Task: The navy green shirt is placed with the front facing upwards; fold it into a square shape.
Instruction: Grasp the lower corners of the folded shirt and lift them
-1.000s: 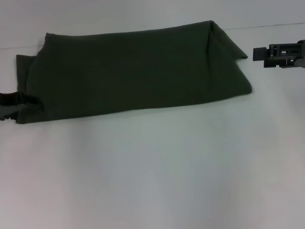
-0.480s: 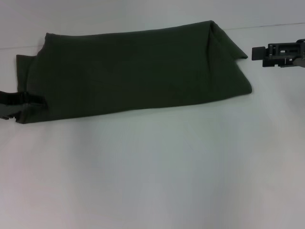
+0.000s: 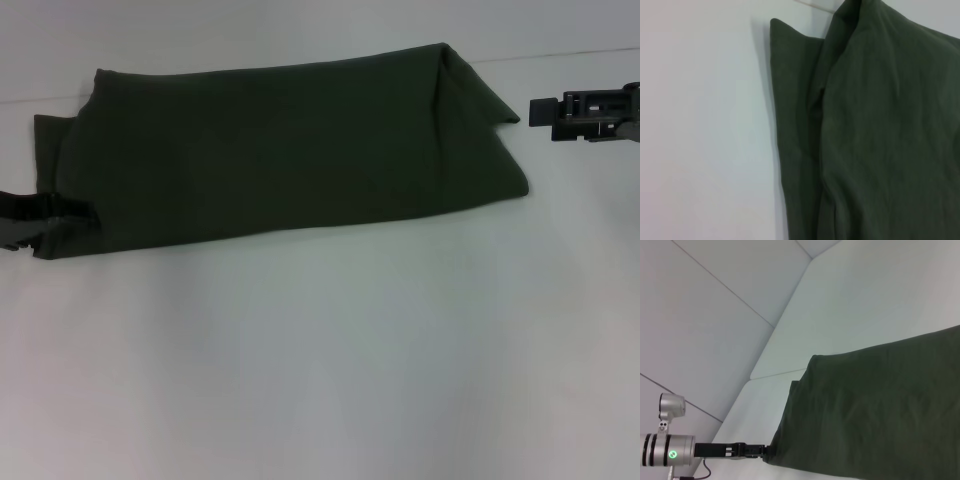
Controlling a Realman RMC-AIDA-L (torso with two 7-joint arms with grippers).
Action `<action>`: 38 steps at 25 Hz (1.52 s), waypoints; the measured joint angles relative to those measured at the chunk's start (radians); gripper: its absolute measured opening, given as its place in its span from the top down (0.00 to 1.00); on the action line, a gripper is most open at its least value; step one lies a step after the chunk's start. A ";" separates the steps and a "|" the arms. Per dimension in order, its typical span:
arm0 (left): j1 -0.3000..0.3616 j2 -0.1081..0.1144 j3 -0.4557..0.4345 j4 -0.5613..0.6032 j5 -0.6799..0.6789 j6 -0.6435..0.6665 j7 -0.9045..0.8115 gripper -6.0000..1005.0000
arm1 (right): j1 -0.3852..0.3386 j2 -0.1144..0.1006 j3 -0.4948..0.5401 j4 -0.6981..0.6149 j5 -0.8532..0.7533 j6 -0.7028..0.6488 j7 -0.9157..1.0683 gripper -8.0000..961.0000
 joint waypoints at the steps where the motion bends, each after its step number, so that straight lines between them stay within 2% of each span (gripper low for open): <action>1: 0.000 0.000 0.000 0.000 0.000 0.000 0.001 0.18 | 0.000 0.000 0.000 0.000 0.000 0.000 0.001 0.05; 20: -0.012 -0.009 0.022 -0.001 0.000 0.003 0.003 0.18 | -0.001 0.000 0.008 0.001 0.001 -0.001 0.004 0.05; 30: -0.003 -0.007 0.021 0.008 0.011 -0.011 -0.008 0.18 | 0.000 0.000 0.018 0.001 0.002 -0.009 0.006 0.05; 35: -0.005 -0.003 0.024 0.009 0.017 -0.009 -0.007 0.34 | 0.001 0.000 0.043 0.003 0.002 -0.021 0.007 0.05; 38: -0.011 -0.003 0.024 0.007 0.028 -0.009 -0.007 0.48 | 0.001 -0.002 0.050 0.012 0.002 -0.025 0.007 0.05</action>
